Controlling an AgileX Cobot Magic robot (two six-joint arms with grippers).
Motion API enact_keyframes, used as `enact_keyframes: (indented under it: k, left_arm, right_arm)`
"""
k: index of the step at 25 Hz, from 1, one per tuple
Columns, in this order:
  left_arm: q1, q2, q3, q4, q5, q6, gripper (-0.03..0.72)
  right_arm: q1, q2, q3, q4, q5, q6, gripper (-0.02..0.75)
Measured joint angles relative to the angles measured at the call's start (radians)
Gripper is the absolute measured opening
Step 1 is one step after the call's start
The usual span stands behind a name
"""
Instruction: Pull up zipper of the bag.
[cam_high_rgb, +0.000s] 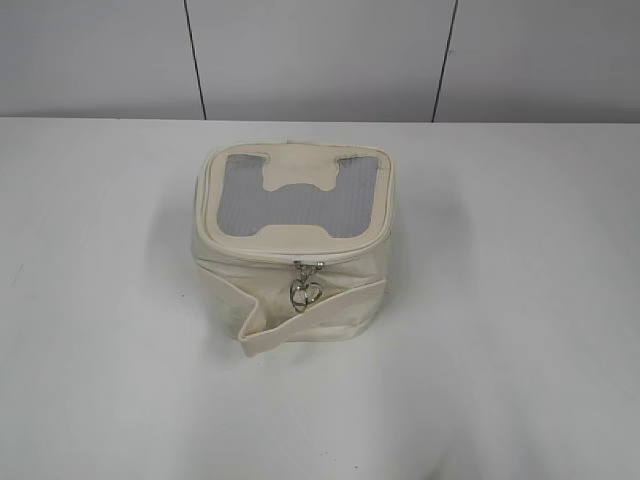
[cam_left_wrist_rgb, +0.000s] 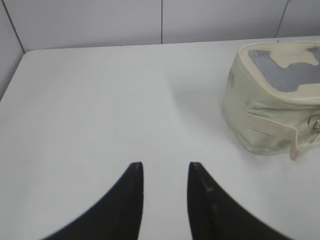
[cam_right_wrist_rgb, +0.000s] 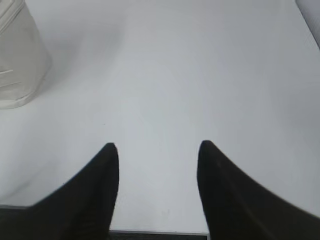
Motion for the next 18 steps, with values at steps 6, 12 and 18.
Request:
enact_keyframes:
  k: [6,12,18]
  left_arm:
    - [0.017,0.0,0.0,0.0,0.0,0.0,0.237]
    - [0.017,0.0,0.0,0.0,0.0,-0.001,0.237]
    - [0.017,0.0,0.0,0.0,0.0,-0.001,0.237]
  right_arm:
    - [-0.003,0.0,0.0,0.0,-0.001,0.0,0.406]
    - [-0.003,0.0,0.0,0.0,-0.001,0.0,0.404]
    - [-0.003,0.0,0.0,0.0,-0.001,0.001,0.402]
